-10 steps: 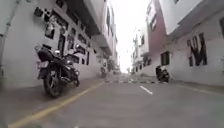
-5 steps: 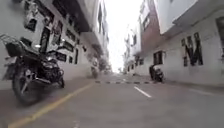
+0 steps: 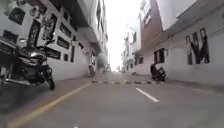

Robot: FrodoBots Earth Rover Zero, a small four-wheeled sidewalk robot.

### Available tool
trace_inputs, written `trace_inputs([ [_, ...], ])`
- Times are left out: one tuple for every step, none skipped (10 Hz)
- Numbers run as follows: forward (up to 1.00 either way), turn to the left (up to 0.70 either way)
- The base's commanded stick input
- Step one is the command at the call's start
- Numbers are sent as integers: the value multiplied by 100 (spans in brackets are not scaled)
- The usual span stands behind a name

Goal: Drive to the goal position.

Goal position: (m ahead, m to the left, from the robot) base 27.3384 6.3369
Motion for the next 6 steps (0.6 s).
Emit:
trace_inputs([
  [100, 40],
  [100, 40],
  [100, 40],
  [100, 0],
  [100, 0],
  [100, 0],
])
